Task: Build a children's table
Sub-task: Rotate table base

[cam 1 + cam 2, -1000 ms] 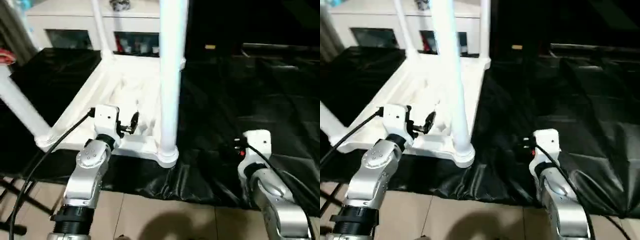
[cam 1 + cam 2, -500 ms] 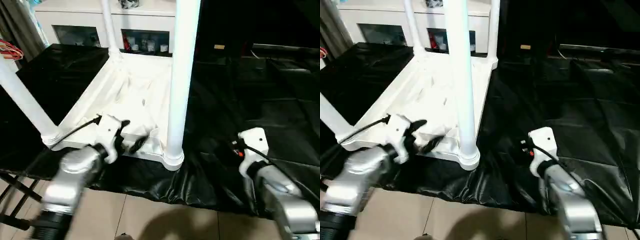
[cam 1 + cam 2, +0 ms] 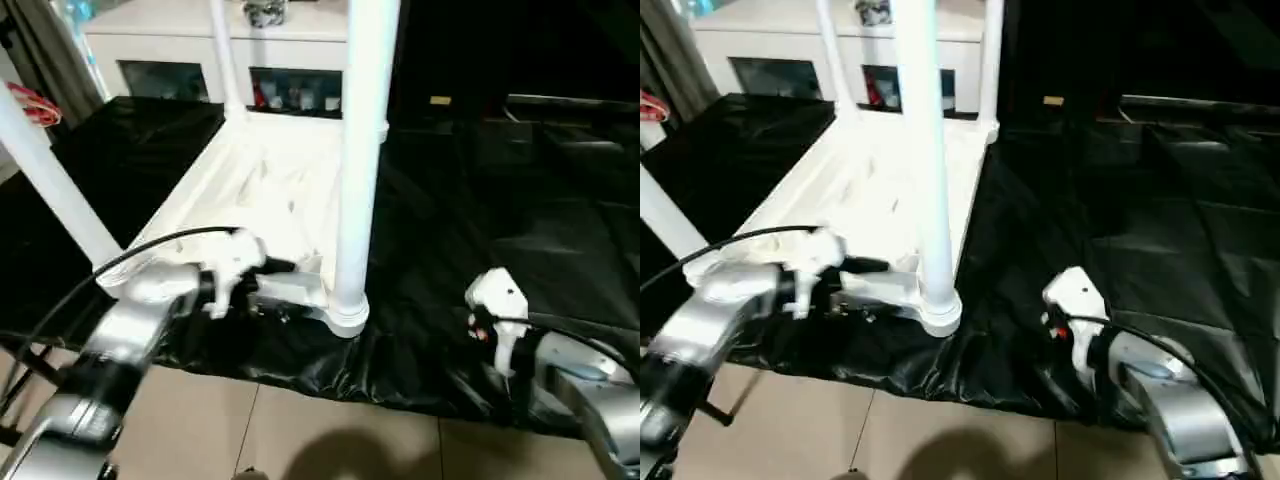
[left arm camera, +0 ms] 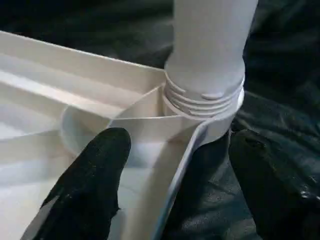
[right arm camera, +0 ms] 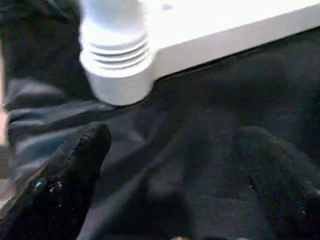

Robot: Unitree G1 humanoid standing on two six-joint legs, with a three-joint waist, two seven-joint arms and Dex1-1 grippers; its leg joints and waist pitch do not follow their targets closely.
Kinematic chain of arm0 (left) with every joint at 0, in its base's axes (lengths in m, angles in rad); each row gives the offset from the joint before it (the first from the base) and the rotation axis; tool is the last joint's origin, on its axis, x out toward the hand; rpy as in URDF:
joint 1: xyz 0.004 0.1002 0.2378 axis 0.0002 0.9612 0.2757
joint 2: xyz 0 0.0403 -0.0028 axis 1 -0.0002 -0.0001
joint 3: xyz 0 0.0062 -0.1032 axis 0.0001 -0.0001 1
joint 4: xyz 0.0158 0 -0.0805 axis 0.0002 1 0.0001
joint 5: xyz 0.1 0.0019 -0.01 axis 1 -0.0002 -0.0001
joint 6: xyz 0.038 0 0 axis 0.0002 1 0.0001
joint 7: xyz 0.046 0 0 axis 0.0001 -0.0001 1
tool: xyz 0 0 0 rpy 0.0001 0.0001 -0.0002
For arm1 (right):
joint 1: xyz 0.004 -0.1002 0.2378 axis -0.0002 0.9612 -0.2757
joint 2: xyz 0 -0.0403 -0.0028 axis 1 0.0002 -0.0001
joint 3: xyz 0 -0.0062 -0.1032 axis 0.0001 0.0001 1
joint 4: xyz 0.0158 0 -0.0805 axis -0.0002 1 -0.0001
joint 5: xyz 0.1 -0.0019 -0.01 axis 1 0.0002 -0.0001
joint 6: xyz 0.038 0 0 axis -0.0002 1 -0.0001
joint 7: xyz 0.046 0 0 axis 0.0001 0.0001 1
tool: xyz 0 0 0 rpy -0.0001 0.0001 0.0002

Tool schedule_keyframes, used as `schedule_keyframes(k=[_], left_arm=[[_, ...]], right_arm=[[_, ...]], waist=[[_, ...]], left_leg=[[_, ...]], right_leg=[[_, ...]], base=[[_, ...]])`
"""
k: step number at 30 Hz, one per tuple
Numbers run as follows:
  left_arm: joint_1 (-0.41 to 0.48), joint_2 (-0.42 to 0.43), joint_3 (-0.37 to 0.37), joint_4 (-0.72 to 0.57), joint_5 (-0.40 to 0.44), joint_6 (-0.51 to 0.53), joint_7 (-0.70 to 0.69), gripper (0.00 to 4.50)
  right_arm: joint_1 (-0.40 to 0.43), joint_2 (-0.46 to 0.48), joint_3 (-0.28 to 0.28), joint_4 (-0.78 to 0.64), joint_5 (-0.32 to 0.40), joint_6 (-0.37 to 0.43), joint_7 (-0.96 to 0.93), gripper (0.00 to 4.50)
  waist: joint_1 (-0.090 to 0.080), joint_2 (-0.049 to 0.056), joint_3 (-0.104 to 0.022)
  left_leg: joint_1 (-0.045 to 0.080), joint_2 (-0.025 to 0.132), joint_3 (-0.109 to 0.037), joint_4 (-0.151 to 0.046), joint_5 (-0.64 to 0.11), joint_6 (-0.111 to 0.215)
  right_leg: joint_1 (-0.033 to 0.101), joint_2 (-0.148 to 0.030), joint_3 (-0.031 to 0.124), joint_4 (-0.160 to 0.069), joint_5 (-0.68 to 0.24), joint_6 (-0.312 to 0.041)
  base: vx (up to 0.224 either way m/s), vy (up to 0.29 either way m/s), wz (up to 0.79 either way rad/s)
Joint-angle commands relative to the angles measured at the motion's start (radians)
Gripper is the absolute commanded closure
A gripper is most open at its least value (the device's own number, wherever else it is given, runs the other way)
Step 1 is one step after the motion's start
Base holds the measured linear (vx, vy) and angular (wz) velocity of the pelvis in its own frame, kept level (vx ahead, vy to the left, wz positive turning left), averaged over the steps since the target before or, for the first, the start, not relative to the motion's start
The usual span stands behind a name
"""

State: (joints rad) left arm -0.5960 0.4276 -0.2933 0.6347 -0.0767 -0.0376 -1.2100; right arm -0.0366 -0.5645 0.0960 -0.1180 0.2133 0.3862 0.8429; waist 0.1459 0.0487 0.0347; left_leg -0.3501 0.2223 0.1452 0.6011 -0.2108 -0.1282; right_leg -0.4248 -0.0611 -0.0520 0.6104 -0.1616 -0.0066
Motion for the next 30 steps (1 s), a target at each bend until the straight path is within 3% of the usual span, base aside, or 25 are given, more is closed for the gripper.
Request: schedule_keyframes(k=[1, 2, 4, 7, 12, 21, 30], left_arm=[[-0.035, -0.001, -0.019, 0.063, 0.036, -0.038, -0.02, 1.21], [-0.051, -0.005, -0.025, 0.095, 0.044, -0.056, -0.027, 1.25], [-0.091, -0.012, -0.031, 0.17, 0.055, -0.065, -0.042, 1.51], [-0.126, -0.014, -0.039, 0.244, 0.077, -0.093, -0.041, 1.65], [-0.159, -0.022, -0.03, 0.317, 0.081, -0.104, -0.062, 2.03], [-0.205, -0.028, -0.022, 0.427, 0.098, -0.147, -0.102, 2.64], [-0.232, -0.036, -0.014, 0.459, 0.095, -0.118, -0.143, 3.34]], right_arm=[[-0.005, -0.017, 0.015, -0.039, 0.019, 0.006, 0.025, 0.0], [-0.005, -0.022, 0.018, -0.041, 0.02, 0.008, 0.032, 0.0], [-0.001, -0.028, 0.024, -0.051, 0.016, 0.012, 0.043, 0.0], [0.004, -0.028, 0.026, -0.055, 0.011, 0.013, 0.045, 0.0], [0.009, -0.033, 0.035, -0.051, 0.002, 0.001, 0.043, 0.0], [0.002, -0.028, 0.045, -0.037, -0.01, -0.016, 0.034, 0.0], [0.001, -0.029, 0.049, -0.03, -0.016, -0.029, 0.03, 0.0]], waist=[[0.006, 0.003, -0.058], [0.005, 0.0, -0.059], [0.006, 0.006, -0.061], [0.006, 0.003, -0.06], [0.008, 0.012, -0.059], [0.012, 0.016, -0.057], [0.016, 0.021, -0.058]], left_leg=[[-0.012, -0.016, 0.014, -0.069, -0.164, 0.027], [-0.013, -0.013, 0.014, -0.07, -0.16, 0.025], [-0.012, -0.015, 0.013, -0.066, -0.149, 0.023], [-0.013, -0.015, 0.014, -0.066, -0.151, 0.022], [-0.011, -0.014, 0.013, -0.066, -0.167, 0.018], [-0.011, -0.016, 0.014, -0.067, -0.169, 0.023], [-0.012, -0.012, 0.012, -0.068, -0.172, 0.019]], right_leg=[[0.069, -0.053, 0.032, -0.083, -0.314, -0.109], [0.071, -0.054, 0.033, -0.081, -0.298, -0.113], [0.073, -0.052, 0.032, -0.075, -0.252, -0.13], [0.075, -0.052, 0.032, -0.075, -0.235, -0.148], [0.075, -0.054, 0.032, -0.076, -0.262, -0.155], [0.074, -0.054, 0.031, -0.085, -0.32, -0.136], [0.076, -0.056, 0.032, -0.08, -0.286, -0.155]], base=[[0.0, 0.0, 0.0], [0.0, 0.0, 0.0], [0.0, 0.0, 0.0], [0.0, 0.0, 0.0], [0.0, 0.0, 0.0], [0.0, 0.0, 0.0], [0.0, 0.0, 0.0]])
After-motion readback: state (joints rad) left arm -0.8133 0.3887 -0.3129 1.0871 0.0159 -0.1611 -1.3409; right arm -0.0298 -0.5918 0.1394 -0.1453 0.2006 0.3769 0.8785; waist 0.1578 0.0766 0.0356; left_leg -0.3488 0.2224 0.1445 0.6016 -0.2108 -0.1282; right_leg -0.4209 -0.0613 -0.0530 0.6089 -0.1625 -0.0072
